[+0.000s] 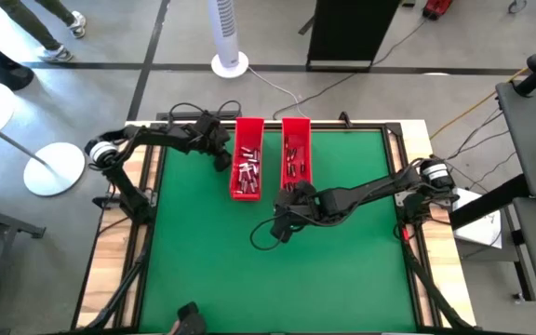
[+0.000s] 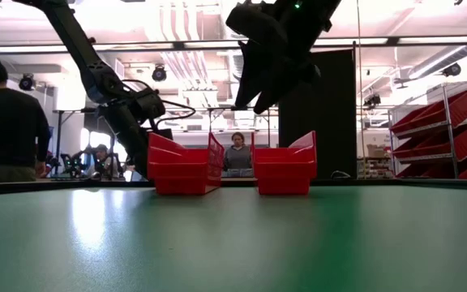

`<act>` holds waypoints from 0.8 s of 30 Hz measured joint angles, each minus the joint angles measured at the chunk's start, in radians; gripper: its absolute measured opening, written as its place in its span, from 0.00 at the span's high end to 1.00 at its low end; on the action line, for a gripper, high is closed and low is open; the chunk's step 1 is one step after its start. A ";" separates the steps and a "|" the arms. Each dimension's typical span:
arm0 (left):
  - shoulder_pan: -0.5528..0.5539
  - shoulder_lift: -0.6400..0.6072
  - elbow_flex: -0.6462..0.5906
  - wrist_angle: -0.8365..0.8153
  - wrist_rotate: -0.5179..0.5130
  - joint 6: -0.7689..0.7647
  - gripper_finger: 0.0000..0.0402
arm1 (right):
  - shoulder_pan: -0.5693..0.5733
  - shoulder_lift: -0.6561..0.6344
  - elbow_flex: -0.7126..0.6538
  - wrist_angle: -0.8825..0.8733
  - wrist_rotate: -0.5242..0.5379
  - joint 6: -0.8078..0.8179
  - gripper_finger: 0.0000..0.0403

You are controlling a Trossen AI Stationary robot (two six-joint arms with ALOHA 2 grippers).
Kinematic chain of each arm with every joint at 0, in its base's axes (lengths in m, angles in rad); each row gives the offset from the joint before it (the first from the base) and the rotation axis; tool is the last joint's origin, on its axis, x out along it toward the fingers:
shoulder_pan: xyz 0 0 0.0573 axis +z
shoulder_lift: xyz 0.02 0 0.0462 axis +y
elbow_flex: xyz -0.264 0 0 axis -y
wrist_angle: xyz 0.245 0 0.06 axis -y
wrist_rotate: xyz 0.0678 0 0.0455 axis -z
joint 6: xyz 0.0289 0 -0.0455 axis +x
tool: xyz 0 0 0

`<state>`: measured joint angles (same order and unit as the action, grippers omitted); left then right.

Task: Sort batteries
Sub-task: Put the silver battery into the left red bin

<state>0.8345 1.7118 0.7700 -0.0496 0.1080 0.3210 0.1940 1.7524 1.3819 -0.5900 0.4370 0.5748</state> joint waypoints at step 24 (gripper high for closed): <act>-0.002 -0.360 -0.002 -0.163 0.060 -0.004 0.55 | 0.000 0.000 -0.001 -0.039 0.001 -0.061 0.40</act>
<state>0.8330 1.3516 0.7681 -0.2127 0.1682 0.3168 0.1940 1.7523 1.3805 -0.6294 0.4377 0.5135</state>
